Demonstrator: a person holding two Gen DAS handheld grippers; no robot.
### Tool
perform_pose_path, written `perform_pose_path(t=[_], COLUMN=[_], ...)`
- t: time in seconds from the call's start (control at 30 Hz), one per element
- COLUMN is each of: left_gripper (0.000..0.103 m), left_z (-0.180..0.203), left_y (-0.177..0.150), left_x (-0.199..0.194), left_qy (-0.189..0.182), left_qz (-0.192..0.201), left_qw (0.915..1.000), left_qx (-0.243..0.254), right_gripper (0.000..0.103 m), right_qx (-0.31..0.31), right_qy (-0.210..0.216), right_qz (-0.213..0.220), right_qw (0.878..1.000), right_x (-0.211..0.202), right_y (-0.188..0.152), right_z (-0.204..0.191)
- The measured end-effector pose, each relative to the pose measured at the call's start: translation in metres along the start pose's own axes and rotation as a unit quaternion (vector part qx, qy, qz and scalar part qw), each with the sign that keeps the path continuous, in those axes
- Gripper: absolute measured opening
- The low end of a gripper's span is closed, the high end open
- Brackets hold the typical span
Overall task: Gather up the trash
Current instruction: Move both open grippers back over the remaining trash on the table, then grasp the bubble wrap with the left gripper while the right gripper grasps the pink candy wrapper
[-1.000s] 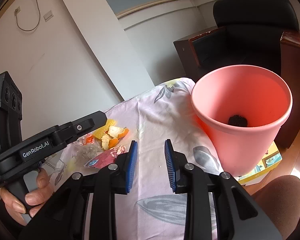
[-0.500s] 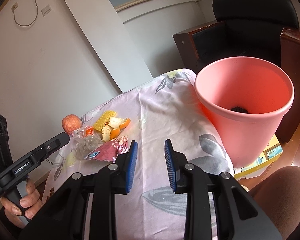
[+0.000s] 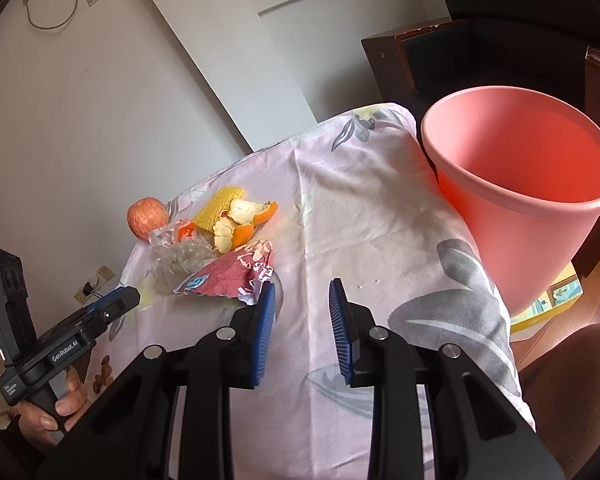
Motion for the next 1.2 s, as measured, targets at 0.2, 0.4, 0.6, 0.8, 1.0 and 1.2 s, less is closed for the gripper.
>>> perform_pose_path(t=[0.2, 0.4, 0.6, 0.8, 1.0, 1.2], left_gripper=[0.041, 0.049, 0.055, 0.022, 0.006, 0.005], left_z=[-0.019, -0.041, -0.048, -0.031, -0.037, -0.046], left_y=[0.018, 0.02, 0.02, 0.009, 0.015, 0.027], left_x=[0.013, 0.04, 0.056, 0.056, 0.034, 0.009], left_qy=[0.024, 0.011, -0.062, -0.088, -0.086, -0.084], left_qz=[0.007, -0.031, -0.06, -0.066, -0.04, -0.003], left_qw=[0.9993, 0.9976, 0.9956, 0.9923, 0.995, 0.9965], left_qx=[0.028, 0.06, 0.037, 0.056, 0.03, 0.001], right_gripper=[0.029, 0.029, 0.029, 0.029, 0.029, 0.029], right_qx=[-0.009, -0.008, -0.017, -0.031, -0.048, -0.053], right_qy=[0.001, -0.002, -0.001, 0.013, 0.043, 0.037], right_qz=[-0.004, -0.012, -0.024, -0.032, -0.046, -0.049], right_qw=[1.0, 1.0, 1.0, 0.999, 0.997, 0.997], right_x=[0.003, 0.009, 0.017, 0.024, 0.03, 0.041], right_y=[-0.001, -0.002, -0.003, -0.004, -0.004, 0.002], right_z=[-0.005, -0.006, -0.014, -0.025, -0.04, -0.048])
Point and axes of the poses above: each gripper's, at about its wrist camera, not at the fingertips, and x roughly the way its jaws point, z to its right, y to its top, the point moved 6 cm from there along x, roughly the way its jaws point, and after that the axes turned 13 degrees about -y, right-handed, at the moved point
